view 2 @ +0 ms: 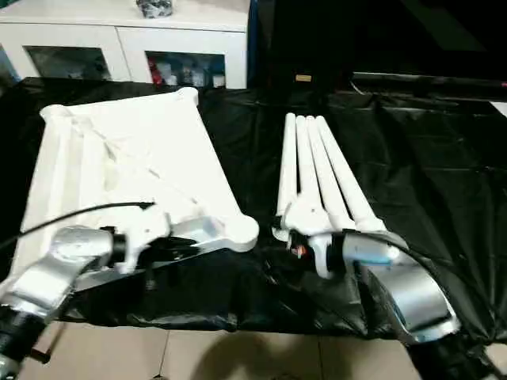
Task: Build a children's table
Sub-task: Move table base, then pick table leg
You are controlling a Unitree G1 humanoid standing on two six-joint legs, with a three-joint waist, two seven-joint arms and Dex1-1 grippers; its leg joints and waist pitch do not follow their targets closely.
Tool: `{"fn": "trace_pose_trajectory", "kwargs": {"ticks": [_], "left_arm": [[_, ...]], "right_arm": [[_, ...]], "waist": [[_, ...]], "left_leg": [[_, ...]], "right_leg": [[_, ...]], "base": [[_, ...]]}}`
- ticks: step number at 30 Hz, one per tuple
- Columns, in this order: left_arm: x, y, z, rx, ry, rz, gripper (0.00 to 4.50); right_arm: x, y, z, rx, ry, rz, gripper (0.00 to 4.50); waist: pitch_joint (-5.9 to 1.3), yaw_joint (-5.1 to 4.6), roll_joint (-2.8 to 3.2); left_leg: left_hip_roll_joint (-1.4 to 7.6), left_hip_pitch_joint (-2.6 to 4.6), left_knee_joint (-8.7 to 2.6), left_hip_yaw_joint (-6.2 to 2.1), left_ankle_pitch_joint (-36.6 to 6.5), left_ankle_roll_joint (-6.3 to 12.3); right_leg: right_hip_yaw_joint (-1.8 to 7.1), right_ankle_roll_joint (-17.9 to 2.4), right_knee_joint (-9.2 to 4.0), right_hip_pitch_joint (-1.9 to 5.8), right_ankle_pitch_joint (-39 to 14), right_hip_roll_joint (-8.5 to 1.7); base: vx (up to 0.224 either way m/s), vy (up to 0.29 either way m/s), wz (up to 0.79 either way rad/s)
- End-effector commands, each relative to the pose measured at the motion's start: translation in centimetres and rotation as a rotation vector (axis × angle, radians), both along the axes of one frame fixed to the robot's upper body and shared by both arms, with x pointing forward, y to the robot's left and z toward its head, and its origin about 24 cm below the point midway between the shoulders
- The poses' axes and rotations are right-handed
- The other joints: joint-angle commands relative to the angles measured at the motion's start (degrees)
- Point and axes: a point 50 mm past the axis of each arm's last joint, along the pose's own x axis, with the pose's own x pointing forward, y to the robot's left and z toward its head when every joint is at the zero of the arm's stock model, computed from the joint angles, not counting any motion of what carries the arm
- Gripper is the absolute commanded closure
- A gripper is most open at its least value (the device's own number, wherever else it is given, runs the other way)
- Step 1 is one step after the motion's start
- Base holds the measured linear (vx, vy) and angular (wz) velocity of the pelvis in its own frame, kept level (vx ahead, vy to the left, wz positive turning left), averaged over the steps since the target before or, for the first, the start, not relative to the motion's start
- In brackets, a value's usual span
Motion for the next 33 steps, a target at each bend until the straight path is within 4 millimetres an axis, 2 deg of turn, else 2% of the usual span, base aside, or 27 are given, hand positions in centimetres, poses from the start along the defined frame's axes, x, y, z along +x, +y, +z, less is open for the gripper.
{"fn": "trace_pose_trajectory", "kwargs": {"ticks": [1, 4, 5, 7, 11, 12, 13, 15, 16, 18, 20, 22, 25, 26, 29, 31, 33], "left_arm": [[-0.2, 0.1, 1.0, -0.04, -0.008, -0.025, 3.86], [-0.2, 0.1, 2.1, -0.075, -0.038, -0.007, 3.73], [0.1, 0.2, 3.3, -0.109, -0.065, 0.016, 3.63], [0.5, 0.2, 4.5, -0.137, -0.085, 0.031, 3.4], [1.6, 0.3, 5.0, -0.033, -0.14, 0.093, 3.19], [1.7, 0.3, 5.0, -0.017, -0.145, 0.104, 2.98], [2.0, 0.4, 4.9, 0.013, -0.159, 0.117, 2.98], [2.2, 0.2, 4.8, 0.014, -0.164, 0.132, 2.94], [2.3, 0.0, 4.8, 0.0, -0.161, 0.14, 2.85], [2.0, -0.6, 5.1, -0.037, -0.131, 0.12, 2.51], [1.6, -1.1, 5.3, -0.065, -0.108, 0.094, 2.47], [1.3, -1.5, 5.6, -0.09, -0.089, 0.067, 2.18], [0.9, -1.9, 5.7, -0.101, -0.064, 0.029, 2.04], [0.7, -2.0, 5.8, -0.109, -0.057, 0.014, 1.8], [0.6, -2.1, 5.9, -0.106, -0.057, 0.004, 1.66], [0.5, -2.2, 6.0, -0.105, -0.049, -0.001, 1.37], [0.5, -2.2, 6.1, -0.102, -0.049, -0.002, 1.37]], "right_arm": [[0.5, 0.0, 1.4, 0.043, -0.03, -0.024, 0.0], [1.4, 0.3, 2.2, 0.096, -0.053, -0.073, 0.0], [3.5, 0.3, 2.7, 0.116, -0.064, -0.246, 0.0], [5.0, 0.4, 2.8, 0.126, -0.037, -0.369, 0.0], [8.2, 0.0, 1.7, 0.027, -0.003, -0.646, 0.0], [8.5, 0.0, 1.6, 0.022, 0.0, -0.67, 0.0], [9.0, -0.2, 1.3, 0.021, 0.021, -0.73, 0.0], [9.9, -0.3, 0.8, 0.016, 0.046, -0.829, 0.0], [10.4, -0.3, 0.5, 0.0, 0.054, -0.872, 0.0], [10.9, -0.1, 0.0, -0.017, 0.072, -0.919, 0.0], [11.0, 0.0, -0.4, -0.028, 0.094, -0.943, 0.0], [11.1, -0.1, -1.0, -0.064, 0.117, -0.969, 0.0], [11.3, 0.3, -1.5, -0.04, 0.154, -0.959, 0.0], [11.2, 0.5, -1.9, -0.05, 0.171, -0.942, 0.0], [11.3, 0.7, -2.3, -0.065, 0.188, -0.942, 0.0], [11.4, 0.8, -2.5, -0.07, 0.199, -0.937, 0.0], [11.5, 0.9, -2.5, -0.049, 0.21, -0.927, 0.0]], "waist": [[-3.41, 0.3, -0.48], [-3.54, 0.37, -0.45], [-3.47, 0.35, -0.63], [-3.52, 0.18, -0.78], [-3.45, 0.24, -0.71], [-3.71, 0.23, -0.62], [-3.77, 0.35, -0.49], [-4.06, 0.22, -0.55], [-4.25, 0.28, -0.78], [-4.31, 0.45, -0.87], [-4.27, 0.58, -0.87], [-4.18, 0.51, -0.82], [-3.99, 0.43, -0.81], [-3.9, 0.4, -0.79], [-3.87, 0.41, -0.81], [-3.78, 0.33, -0.93], [-3.73, 0.38, -0.86]], "left_leg": [[1.35, -0.44, -4.33, 0.26, -8.6, 1.82], [1.38, -0.3, -4.27, 0.39, -7.1, 1.87], [1.26, -0.31, -4.25, 0.48, -6.2, 1.65], [1.01, -0.21, -4.26, 0.56, -5.6, 0.59], [0.81, 0.1, -4.3, 0.74, -6.5, -1.65], [0.72, 0.0, -4.17, 0.72, -5.0, -1.92], [0.74, 0.01, -4.14, 0.72, -4.3, -1.93], [0.54, -0.17, -3.96, 0.73, -2.1, -1.8], [0.47, -0.25, -3.78, 0.81, -0.3, -1.44], [0.37, -0.48, -3.64, 0.97, 0.6, -1.01], [0.46, -0.49, -3.66, 1.0, 0.5, -0.49], [0.49, -0.46, -3.67, 1.03, -0.1, -0.35], [0.56, -0.43, -3.74, 1.1, -2.3, -0.45], [0.57, -0.46, -3.79, 1.06, -3.2, -0.7], [0.61, -0.42, -3.8, 1.08, -3.9, -1.09], [0.62, -0.48, -3.88, 1.03, -4.5, -1.25], [0.66, -0.42, -3.86, 1.06, -5.3, -1.44]], "right_leg": [[2.08, -10.6, -3.92, 2.82, -14.6, -2.78], [2.02, -11.6, -3.59, 2.8, -11.4, -2.64], [2.02, -12.2, -3.38, 2.68, -10.2, -2.55], [1.96, -12.7, -3.29, 2.67, -10.4, -2.47], [2.03, -11.6, -3.42, 2.57, -11.6, -2.35], [2.07, -11.5, -3.11, 2.83, -9.2, -2.37], [2.07, -11.5, -3.0, 2.9, -7.7, -2.36], [2.03, -12.0, -2.53, 3.19, -3.4, -2.21], [2.07, -12.6, -2.2, 3.32, 0.0, -2.19], [2.05, -13.8, -1.99, 3.36, 2.0, -2.23], [2.04, -14.2, -1.88, 3.38, 2.1, -2.3], [1.97, -14.4, -1.94, 3.33, 1.6, -2.31], [1.96, -13.9, -2.18, 3.27, -1.0, -2.28], [1.97, -13.4, -2.31, 3.29, -2.6, -2.3], [2.01, -13.0, -2.45, 3.23, -4.1, -2.33], [1.99, -12.6, -2.46, 3.15, -5.6, -2.31], [2.04, -12.2, -2.62, 3.05, -7.0, -2.38]], "base": [[0.0, 0.0, 0.0], [0.0, 0.0, 0.0], [0.0, 0.0, 0.0], [0.0, 0.0, 0.0], [0.0, 0.0, 0.0], [0.0, 0.0, 0.0], [0.0, 0.0, 0.0], [0.0, 0.0, 0.0], [0.0, 0.0, 0.0], [0.0, 0.0, 0.0], [0.0, 0.0, 0.0], [0.0, 0.0, 0.0], [0.0, 0.0, 0.0], [0.0, 0.0, 0.0], [0.0, 0.0, 0.0], [0.0, 0.0, 0.0], [0.0, 0.0, 0.0]]}}
